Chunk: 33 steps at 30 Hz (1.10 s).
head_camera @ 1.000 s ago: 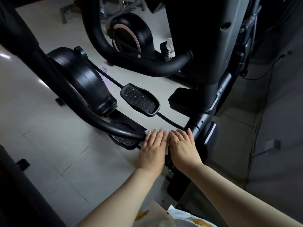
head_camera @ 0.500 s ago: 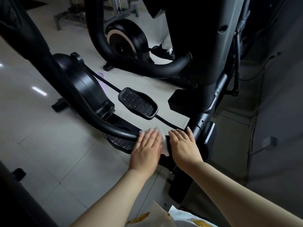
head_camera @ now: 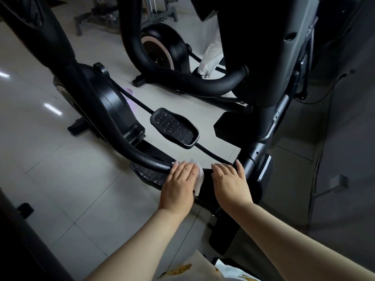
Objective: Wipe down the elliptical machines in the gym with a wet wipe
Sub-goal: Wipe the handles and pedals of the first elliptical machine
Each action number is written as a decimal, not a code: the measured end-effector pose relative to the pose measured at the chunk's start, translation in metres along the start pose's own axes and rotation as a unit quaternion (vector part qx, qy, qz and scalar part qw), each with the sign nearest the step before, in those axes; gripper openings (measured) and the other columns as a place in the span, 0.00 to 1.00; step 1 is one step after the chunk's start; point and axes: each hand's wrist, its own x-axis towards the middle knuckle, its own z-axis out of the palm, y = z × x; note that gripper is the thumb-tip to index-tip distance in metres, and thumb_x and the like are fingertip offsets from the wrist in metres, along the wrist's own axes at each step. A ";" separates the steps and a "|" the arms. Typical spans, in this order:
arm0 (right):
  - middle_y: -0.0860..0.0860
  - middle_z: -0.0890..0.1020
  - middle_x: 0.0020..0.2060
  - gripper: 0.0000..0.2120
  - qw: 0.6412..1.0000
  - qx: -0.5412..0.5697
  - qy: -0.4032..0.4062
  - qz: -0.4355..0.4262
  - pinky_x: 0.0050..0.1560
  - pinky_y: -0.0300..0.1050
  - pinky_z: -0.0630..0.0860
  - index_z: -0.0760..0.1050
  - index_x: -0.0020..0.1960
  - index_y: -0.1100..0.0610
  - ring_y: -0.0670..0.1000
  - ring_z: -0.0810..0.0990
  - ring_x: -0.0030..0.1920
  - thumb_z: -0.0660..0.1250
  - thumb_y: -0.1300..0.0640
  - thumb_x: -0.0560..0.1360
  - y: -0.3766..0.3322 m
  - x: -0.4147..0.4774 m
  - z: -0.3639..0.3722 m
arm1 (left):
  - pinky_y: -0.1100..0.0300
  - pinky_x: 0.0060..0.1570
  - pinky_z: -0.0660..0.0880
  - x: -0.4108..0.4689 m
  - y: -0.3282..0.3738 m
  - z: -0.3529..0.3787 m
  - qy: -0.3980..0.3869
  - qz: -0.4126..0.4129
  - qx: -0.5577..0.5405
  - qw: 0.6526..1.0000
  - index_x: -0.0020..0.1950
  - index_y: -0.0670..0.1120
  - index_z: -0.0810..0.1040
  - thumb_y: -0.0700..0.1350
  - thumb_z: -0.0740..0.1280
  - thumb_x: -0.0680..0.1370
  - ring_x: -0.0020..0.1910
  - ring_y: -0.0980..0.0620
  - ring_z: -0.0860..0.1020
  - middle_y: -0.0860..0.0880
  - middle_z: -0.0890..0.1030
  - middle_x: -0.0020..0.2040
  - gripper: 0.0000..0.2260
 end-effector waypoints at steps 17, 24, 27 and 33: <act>0.52 0.63 0.79 0.28 0.990 -0.002 -0.125 -0.061 0.80 0.50 0.45 0.56 0.81 0.56 0.52 0.59 0.80 0.44 0.52 0.82 -0.005 0.011 -0.019 | 0.52 0.78 0.54 0.003 0.019 -0.004 -0.015 -0.074 0.013 0.997 0.68 0.43 0.81 0.42 0.57 0.79 0.71 0.45 0.75 0.45 0.78 0.70 0.21; 0.54 0.76 0.71 0.26 0.995 -0.003 -0.080 -0.059 0.76 0.54 0.61 0.68 0.76 0.59 0.55 0.72 0.73 0.52 0.52 0.81 -0.005 0.007 -0.011 | 0.51 0.79 0.53 -0.001 0.005 -0.026 -0.045 -0.052 0.076 0.995 0.70 0.43 0.78 0.38 0.60 0.75 0.72 0.47 0.74 0.47 0.78 0.71 0.23; 0.52 0.66 0.78 0.25 0.993 0.022 -0.109 -0.043 0.80 0.52 0.51 0.57 0.81 0.57 0.53 0.60 0.79 0.51 0.54 0.85 -0.012 0.013 -0.011 | 0.50 0.79 0.51 -0.004 -0.010 -0.035 -0.042 -0.091 0.114 0.988 0.68 0.42 0.79 0.37 0.56 0.74 0.73 0.45 0.74 0.46 0.78 0.70 0.24; 0.52 0.58 0.81 0.27 0.990 0.018 -0.127 -0.062 0.80 0.50 0.46 0.51 0.82 0.56 0.52 0.54 0.81 0.49 0.54 0.85 -0.019 0.018 -0.010 | 0.51 0.76 0.61 0.003 0.019 -0.014 -0.059 -0.023 0.055 0.996 0.70 0.45 0.79 0.41 0.57 0.76 0.72 0.49 0.74 0.50 0.78 0.71 0.24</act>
